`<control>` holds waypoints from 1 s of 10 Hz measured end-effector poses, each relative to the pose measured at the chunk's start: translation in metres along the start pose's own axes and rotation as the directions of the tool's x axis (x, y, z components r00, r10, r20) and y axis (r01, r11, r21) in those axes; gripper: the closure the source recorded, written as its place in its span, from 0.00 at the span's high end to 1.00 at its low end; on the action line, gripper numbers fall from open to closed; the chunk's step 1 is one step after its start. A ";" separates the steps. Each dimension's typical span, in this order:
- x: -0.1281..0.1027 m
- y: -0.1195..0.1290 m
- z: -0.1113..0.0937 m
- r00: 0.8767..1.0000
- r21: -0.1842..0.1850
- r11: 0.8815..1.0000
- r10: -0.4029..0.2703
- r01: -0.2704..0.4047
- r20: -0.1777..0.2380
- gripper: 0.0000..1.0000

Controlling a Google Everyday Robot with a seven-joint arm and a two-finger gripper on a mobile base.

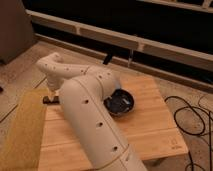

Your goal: Push the eraser across the table

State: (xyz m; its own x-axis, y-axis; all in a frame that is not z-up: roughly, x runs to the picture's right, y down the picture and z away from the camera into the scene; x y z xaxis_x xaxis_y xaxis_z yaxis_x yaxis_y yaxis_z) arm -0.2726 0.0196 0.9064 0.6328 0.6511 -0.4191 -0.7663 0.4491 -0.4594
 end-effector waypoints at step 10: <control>0.011 0.019 0.060 0.996 -0.093 0.996 -0.003 -0.005 -0.091 0.65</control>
State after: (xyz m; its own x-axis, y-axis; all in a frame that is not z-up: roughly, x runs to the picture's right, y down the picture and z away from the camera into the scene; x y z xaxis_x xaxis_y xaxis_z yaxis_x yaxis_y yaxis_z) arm -0.2865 0.0720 0.9399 0.6427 0.5913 -0.4872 -0.7561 0.3870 -0.5278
